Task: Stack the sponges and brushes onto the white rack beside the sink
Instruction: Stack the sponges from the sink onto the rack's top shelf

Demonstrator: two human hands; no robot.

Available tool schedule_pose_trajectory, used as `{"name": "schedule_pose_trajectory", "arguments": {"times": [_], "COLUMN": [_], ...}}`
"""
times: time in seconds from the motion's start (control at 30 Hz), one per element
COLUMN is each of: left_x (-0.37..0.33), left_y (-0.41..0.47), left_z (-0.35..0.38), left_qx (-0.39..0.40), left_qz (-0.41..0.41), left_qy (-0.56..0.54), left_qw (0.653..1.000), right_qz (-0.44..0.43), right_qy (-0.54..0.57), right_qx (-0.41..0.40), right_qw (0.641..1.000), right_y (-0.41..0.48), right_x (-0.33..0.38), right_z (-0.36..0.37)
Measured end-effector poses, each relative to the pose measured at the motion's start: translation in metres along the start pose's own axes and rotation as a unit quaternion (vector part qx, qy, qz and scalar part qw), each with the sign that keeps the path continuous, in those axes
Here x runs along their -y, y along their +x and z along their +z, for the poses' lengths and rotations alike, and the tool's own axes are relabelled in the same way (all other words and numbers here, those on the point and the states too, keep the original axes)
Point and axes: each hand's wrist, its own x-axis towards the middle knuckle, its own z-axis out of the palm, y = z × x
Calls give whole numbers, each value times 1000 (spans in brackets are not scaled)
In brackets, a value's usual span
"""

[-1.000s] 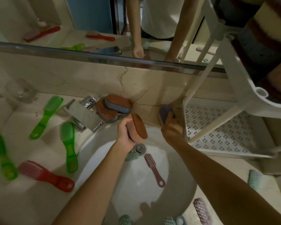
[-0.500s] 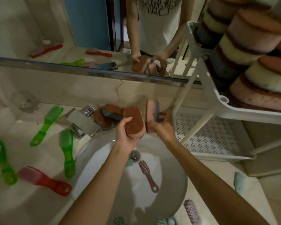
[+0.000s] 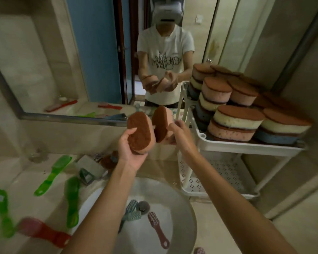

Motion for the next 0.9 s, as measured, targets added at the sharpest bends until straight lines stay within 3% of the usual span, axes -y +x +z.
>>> {"name": "schedule_pose_trajectory", "arguments": {"times": [0.1, 0.23, 0.5, 0.77, 0.9], "left_x": [-13, -25, -23, 7, 29], "left_y": [-8, -15, -24, 1, 18], "left_z": [23, 59, 141, 221, 252], "left_qx": [41, 87, 140, 161, 157], "left_qz": [32, 66, 61, 23, -11], "left_qy": [-4, -1, 97, 225, 264], "left_qw": [999, 994, 983, 961, 952], "right_qz": [-72, -105, -108, -25, 39], "right_qy": [2, 18, -28, 41, 61], "right_qx": [3, 4, -127, -243, -249], "right_qw": [997, 994, 986, 969, 966], "right_y": [-4, -5, 9, 30, 38], "right_x": [32, 69, 108, 119, 111], "right_z": [-7, -21, -81, -184, -226]}}
